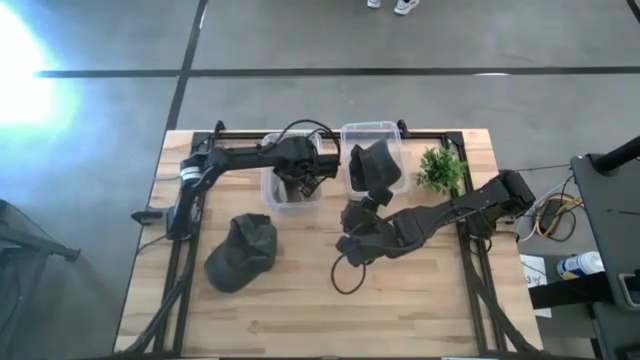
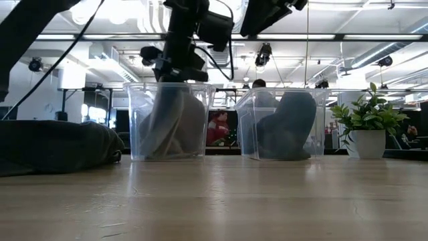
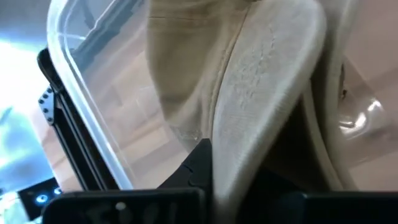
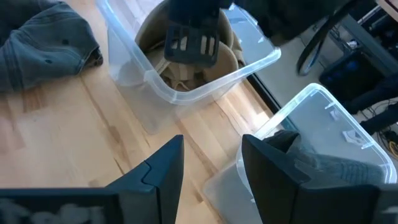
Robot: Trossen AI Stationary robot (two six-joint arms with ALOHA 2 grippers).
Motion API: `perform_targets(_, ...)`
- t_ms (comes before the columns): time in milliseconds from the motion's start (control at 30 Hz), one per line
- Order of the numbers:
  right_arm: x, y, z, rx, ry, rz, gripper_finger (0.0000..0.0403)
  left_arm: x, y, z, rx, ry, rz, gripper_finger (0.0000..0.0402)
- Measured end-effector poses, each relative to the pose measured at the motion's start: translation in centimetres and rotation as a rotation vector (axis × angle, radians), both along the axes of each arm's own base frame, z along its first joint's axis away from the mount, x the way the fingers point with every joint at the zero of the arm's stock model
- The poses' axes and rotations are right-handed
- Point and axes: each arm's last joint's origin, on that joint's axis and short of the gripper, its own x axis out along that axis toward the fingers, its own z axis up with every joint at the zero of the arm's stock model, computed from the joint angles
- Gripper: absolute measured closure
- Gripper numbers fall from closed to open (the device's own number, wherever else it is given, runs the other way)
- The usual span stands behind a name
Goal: Pick & Place hat
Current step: Put the brown cap into the left transparent bin, then put the black cap into the right transparent bin
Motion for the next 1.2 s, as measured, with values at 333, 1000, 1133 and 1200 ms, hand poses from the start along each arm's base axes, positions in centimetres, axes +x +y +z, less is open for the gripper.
perform_targets(333,-0.2,0.6,-0.1,-0.003,0.004,0.016,0.0243,-0.9,-1.7,2.6,0.072,-0.045,-0.078,0.0342)
perform_targets(1000,0.1,0.9,0.0,0.082,-0.010,0.062,0.0243,-10.2,-9.7,14.9,0.166,-0.495,-0.251,0.0262)
perform_targets(1133,0.8,1.6,0.0,0.262,-0.037,0.158,0.0243,-11.8,-13.4,14.5,0.004,-0.506,-0.384,0.0262)
perform_targets(1200,1.4,2.0,-0.1,0.343,-0.066,0.207,0.0243,-11.9,-15.3,13.2,-0.041,-0.468,-0.431,0.0262)
